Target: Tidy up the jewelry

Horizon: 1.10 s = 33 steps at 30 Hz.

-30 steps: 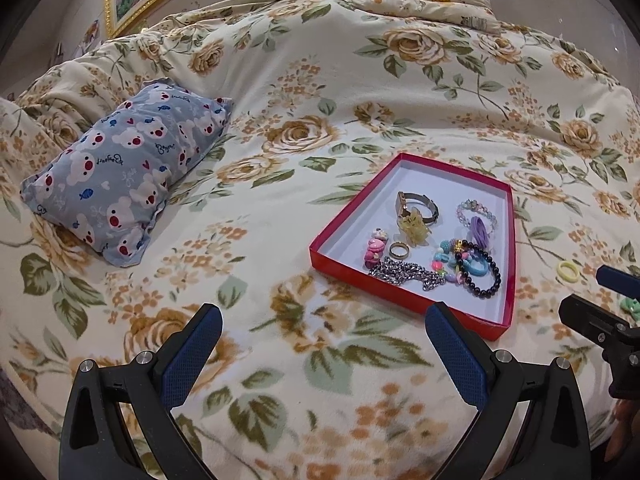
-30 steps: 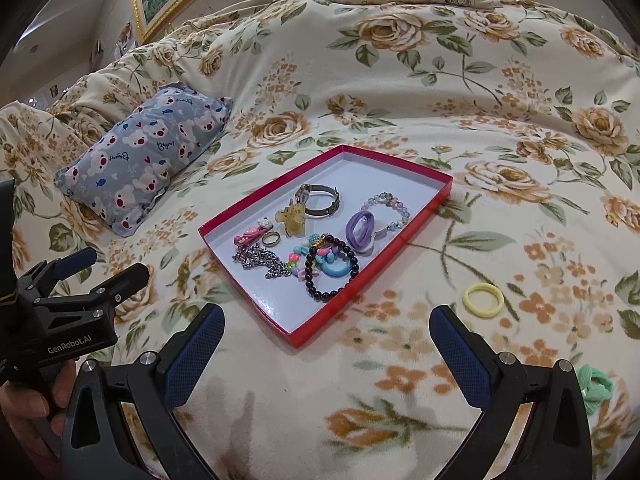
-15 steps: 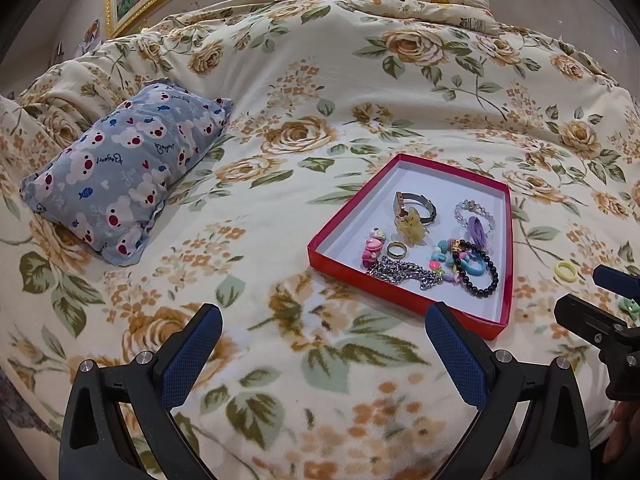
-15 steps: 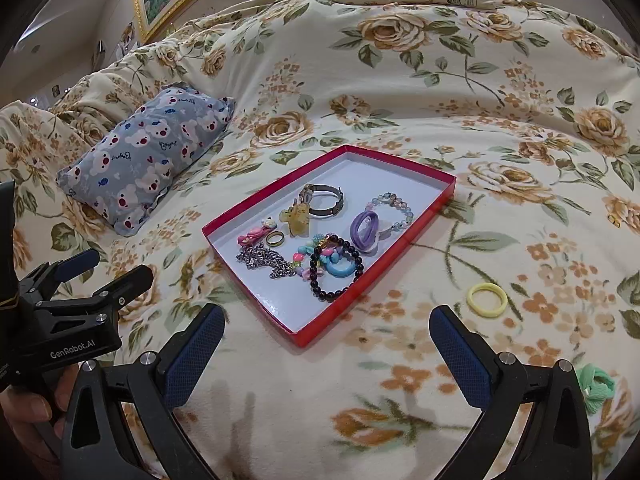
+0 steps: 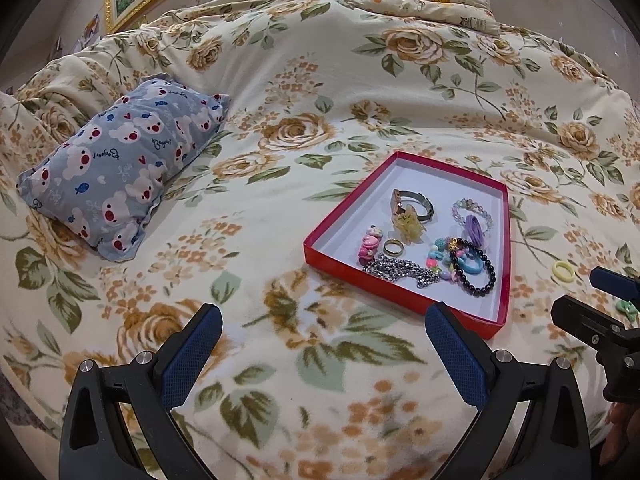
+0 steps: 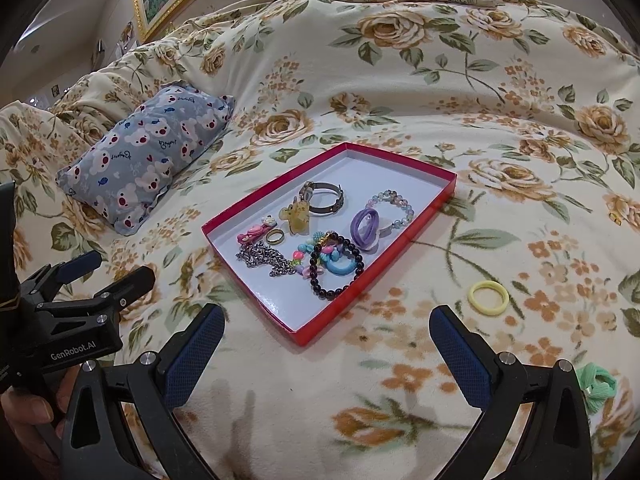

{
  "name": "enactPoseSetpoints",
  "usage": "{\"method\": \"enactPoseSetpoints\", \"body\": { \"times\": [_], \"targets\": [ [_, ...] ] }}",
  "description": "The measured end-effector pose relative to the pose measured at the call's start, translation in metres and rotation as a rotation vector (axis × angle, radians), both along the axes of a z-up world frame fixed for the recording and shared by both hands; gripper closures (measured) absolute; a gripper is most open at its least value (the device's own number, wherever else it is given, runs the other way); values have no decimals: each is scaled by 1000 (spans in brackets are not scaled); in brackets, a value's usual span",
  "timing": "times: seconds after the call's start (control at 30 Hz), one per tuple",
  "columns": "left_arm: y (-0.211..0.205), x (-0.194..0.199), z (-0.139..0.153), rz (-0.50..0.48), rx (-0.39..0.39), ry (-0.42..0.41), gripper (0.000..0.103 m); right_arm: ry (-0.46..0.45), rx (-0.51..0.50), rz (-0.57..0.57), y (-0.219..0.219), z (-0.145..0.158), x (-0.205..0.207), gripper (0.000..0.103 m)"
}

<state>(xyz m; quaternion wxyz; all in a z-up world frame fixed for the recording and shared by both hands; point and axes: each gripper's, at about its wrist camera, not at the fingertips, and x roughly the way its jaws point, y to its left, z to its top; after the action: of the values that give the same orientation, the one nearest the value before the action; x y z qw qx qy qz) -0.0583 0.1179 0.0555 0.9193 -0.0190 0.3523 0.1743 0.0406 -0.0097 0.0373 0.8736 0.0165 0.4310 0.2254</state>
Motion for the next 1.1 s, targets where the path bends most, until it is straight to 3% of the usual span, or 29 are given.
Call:
{"method": "enactPoseSetpoints", "body": {
  "times": [1.1],
  "targets": [
    [-2, 3, -3, 4, -7, 7, 1, 1, 12, 1, 0, 0, 0, 0]
  ]
}}
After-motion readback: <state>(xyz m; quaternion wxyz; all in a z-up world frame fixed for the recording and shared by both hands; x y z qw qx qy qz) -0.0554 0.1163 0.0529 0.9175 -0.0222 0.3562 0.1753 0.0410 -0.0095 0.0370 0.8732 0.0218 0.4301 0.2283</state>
